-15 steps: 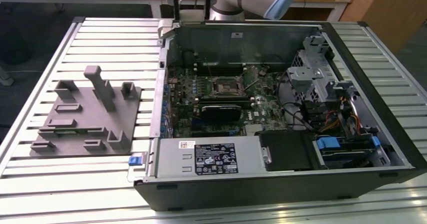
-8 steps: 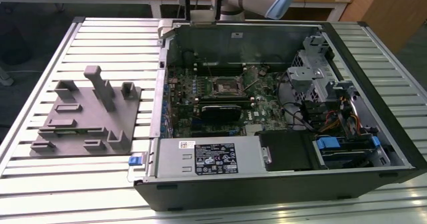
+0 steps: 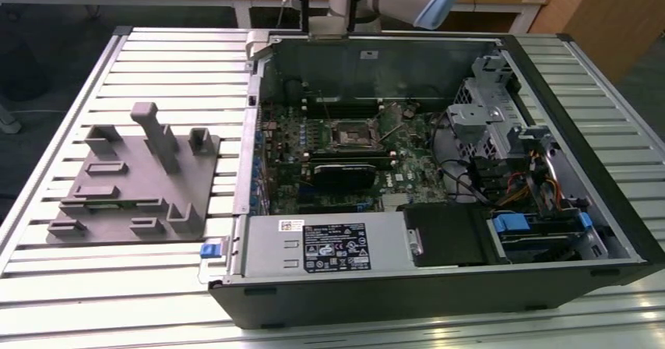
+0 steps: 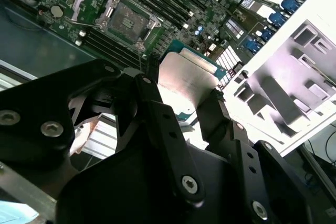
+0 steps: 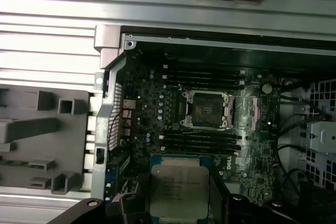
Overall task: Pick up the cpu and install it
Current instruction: 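Pick up the cpu and move it towards the insertion slot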
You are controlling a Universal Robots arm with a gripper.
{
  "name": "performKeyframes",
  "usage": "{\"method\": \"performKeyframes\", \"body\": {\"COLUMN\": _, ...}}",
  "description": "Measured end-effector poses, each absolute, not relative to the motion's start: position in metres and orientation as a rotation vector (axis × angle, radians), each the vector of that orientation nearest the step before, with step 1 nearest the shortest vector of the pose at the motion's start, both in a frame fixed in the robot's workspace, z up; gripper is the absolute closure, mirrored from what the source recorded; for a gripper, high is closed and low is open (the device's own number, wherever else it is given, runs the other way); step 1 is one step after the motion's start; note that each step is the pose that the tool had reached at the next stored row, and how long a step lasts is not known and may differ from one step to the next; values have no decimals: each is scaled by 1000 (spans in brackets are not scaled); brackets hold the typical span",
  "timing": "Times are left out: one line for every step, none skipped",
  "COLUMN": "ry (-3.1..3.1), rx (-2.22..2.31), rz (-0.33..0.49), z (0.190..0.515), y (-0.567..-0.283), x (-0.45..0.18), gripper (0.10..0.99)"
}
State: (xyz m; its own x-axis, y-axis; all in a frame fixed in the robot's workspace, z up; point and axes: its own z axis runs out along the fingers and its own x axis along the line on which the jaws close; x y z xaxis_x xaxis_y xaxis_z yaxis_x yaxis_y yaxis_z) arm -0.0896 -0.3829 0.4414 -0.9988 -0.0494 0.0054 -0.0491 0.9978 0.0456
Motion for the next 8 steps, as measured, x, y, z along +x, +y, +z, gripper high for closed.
{"method": "performKeyframes", "body": {"ry": -3134, "rx": 77, "rz": -71, "z": 441, "y": -383, "x": -88, "gripper": 545}}
{"method": "performKeyframes", "body": {"ry": -3134, "rx": 77, "rz": -71, "z": 441, "y": -383, "x": -86, "gripper": 545}}
{"method": "performKeyframes", "body": {"ry": -3135, "rx": 78, "rz": -71, "z": 441, "y": -383, "x": -85, "gripper": 545}}
{"method": "performKeyframes", "body": {"ry": -3135, "rx": 78, "rz": -71, "z": 441, "y": -383, "x": -83, "gripper": 545}}
{"method": "performKeyframes", "body": {"ry": -3135, "rx": 77, "rz": -71, "z": 441, "y": -383, "x": -82, "gripper": 545}}
{"method": "performKeyframes", "body": {"ry": -3136, "rx": 77, "rz": -71, "z": 441, "y": -382, "x": -80, "gripper": 545}}
{"method": "performKeyframes", "body": {"ry": -3136, "rx": 77, "rz": -71, "z": 441, "y": -382, "x": -78, "gripper": 545}}
{"method": "performKeyframes", "body": {"ry": -3137, "rx": 77, "rz": -71, "z": 441, "y": -382, "x": -77, "gripper": 545}}
